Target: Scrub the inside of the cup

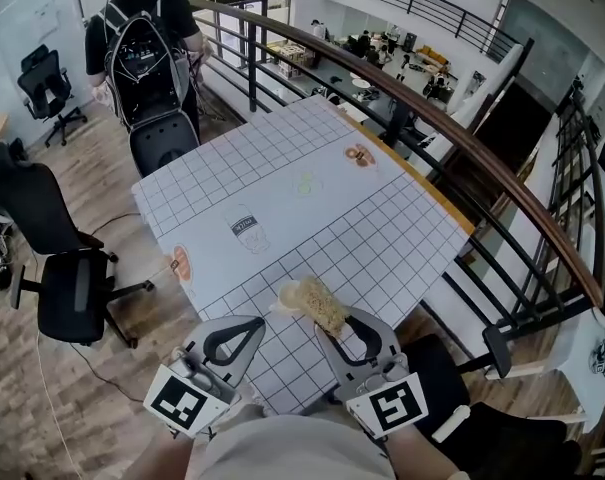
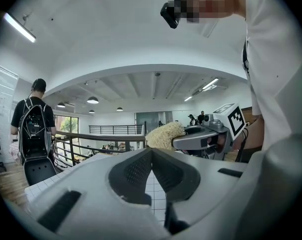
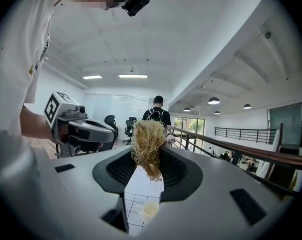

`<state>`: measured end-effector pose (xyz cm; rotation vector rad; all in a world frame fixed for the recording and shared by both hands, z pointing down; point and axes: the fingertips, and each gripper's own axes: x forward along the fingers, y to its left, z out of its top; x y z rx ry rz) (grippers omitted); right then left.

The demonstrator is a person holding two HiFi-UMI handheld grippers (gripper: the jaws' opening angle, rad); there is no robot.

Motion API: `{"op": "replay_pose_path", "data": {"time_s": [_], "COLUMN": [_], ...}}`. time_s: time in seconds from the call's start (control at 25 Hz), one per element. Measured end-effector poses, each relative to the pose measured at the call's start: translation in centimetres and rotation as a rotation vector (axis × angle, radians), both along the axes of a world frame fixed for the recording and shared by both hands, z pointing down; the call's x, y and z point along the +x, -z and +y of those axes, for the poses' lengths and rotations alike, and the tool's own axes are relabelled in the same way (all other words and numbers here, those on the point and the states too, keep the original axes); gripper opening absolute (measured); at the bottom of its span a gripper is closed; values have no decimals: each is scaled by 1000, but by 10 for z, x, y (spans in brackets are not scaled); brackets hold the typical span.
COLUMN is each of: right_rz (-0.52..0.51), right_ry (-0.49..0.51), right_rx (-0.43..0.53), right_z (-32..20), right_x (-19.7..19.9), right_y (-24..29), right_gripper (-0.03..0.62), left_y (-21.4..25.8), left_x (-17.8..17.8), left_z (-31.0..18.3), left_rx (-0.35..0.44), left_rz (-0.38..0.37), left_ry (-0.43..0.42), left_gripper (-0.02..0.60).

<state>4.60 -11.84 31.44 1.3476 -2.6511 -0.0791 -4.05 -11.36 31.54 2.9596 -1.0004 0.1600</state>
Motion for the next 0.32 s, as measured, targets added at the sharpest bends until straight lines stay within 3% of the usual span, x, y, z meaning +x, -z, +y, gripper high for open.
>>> {"op": "replay_pose_path", "data": {"time_s": [0.32], "right_rz": [11], "right_ry": [29], "right_rx": [-31], "right_z": [7], "right_x": [-8], "right_y": [-2], "right_gripper": [133], "left_y": [8], "left_x": [-1], "left_z": [8], "left_rx": [1], "left_rz": [10], "left_ry": [2], "left_gripper": [14]}}
